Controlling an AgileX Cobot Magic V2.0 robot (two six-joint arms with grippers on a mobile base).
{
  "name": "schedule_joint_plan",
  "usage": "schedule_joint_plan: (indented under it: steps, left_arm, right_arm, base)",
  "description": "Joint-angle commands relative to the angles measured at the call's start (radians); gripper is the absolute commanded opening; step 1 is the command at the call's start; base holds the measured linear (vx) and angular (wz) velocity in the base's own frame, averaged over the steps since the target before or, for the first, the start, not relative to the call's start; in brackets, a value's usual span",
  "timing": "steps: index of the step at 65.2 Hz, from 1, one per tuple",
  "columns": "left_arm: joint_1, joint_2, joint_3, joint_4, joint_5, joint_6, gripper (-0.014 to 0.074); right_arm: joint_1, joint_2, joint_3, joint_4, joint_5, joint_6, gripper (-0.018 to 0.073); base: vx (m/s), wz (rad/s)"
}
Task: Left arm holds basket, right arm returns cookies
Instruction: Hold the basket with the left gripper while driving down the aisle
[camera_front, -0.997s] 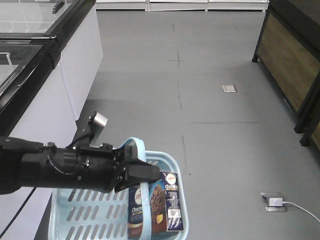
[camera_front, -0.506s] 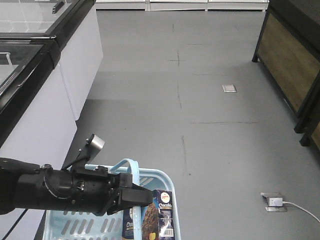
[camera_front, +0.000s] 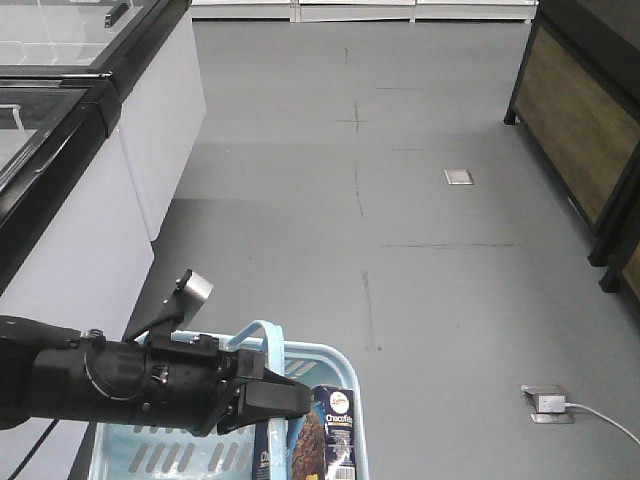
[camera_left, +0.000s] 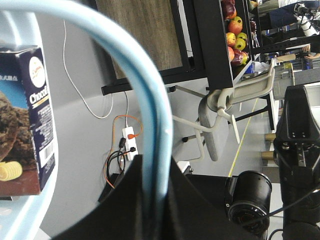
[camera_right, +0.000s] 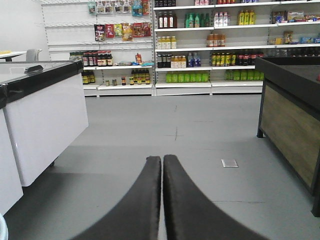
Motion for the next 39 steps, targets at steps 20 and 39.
schedule_joint_plan:
  steps: [20, 39]
  left_arm:
    - [-0.004, -0.048, -0.023, -0.092, 0.071, 0.012, -0.0008]
    - [-0.004, -0.048, -0.023, -0.092, 0.071, 0.012, -0.0008]
  right_arm:
    - [0.001, -0.012, 0.000, -0.009, -0.075, -0.001, -0.0008]
    - [0.001, -0.012, 0.000, -0.009, -0.075, -0.001, -0.0008]
  base:
    - [0.00, 0.00]
    - [0.00, 0.00]
